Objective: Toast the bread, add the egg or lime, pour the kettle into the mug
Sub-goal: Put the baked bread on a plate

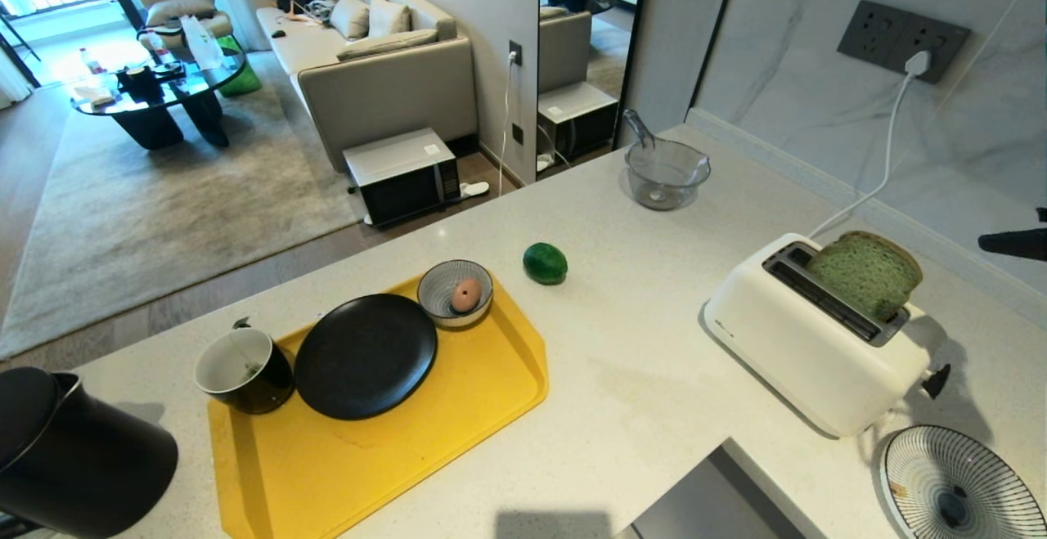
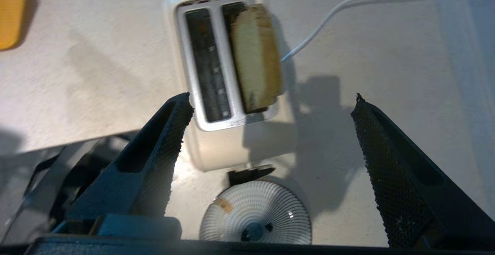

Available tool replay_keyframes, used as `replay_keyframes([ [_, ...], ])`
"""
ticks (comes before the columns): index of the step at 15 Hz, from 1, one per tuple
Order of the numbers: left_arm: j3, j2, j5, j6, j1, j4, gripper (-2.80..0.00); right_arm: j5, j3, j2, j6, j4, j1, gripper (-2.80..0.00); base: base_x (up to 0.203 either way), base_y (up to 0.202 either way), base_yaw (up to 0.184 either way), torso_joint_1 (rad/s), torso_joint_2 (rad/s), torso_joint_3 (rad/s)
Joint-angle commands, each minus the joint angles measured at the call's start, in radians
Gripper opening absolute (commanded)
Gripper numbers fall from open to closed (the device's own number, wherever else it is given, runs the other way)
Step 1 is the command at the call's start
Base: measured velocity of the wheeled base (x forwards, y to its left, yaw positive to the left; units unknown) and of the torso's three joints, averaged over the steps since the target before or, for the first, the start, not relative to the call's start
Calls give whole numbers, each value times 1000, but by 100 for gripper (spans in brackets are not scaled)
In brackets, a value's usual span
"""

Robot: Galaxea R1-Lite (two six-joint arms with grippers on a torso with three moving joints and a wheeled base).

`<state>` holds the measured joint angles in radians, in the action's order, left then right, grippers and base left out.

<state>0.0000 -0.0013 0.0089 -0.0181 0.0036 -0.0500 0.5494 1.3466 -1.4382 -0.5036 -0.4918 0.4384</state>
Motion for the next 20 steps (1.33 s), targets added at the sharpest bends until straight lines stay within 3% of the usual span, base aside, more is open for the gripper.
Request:
replay_keyframes([
  [1, 15, -2, 0, 0, 0, -1, -280, 5, 90, -66, -19, -98, -50, 0, 0, 0, 0, 0, 0, 0],
  [10, 15, -2, 0, 0, 0, -1, -280, -41, 240, -301, -42, -96, -102, 0, 0, 0, 0, 0, 0, 0],
  [20, 15, -2, 0, 0, 1, -1, -280, -46, 213, -333, -51, -97, -110, 0, 0, 0, 0, 0, 0, 0],
])
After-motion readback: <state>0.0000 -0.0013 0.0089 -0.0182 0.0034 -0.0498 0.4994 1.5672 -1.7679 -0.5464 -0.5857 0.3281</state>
